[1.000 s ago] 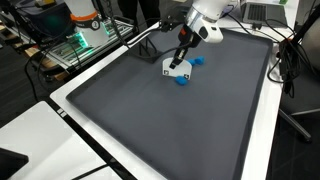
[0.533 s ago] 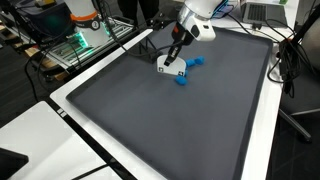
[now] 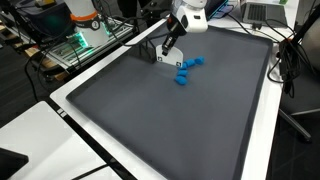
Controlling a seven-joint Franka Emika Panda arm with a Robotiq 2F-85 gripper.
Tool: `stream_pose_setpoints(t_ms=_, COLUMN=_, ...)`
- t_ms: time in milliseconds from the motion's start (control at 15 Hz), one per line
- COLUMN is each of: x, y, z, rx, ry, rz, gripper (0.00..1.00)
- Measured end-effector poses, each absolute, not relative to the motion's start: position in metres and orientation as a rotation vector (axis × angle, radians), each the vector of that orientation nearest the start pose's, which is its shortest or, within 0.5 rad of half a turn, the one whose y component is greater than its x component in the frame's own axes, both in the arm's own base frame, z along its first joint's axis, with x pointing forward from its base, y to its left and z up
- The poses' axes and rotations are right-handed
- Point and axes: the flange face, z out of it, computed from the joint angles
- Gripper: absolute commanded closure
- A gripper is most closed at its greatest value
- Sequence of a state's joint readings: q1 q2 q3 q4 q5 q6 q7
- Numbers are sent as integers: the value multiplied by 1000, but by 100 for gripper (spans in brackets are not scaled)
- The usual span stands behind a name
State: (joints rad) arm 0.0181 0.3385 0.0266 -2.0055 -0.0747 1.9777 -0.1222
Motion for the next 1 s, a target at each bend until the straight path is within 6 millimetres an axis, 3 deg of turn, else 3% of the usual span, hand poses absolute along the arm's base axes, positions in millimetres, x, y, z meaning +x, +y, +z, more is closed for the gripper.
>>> stream_pose_setpoints(t_ms=600, x=520, y=25, z=285, rx=-2952, ry=260, rz=652, gripper=99)
stream_pose_setpoints(t_ms=1000, x=492, y=21, z=285, rx=-2778, ry=621, rz=736, gripper=99)
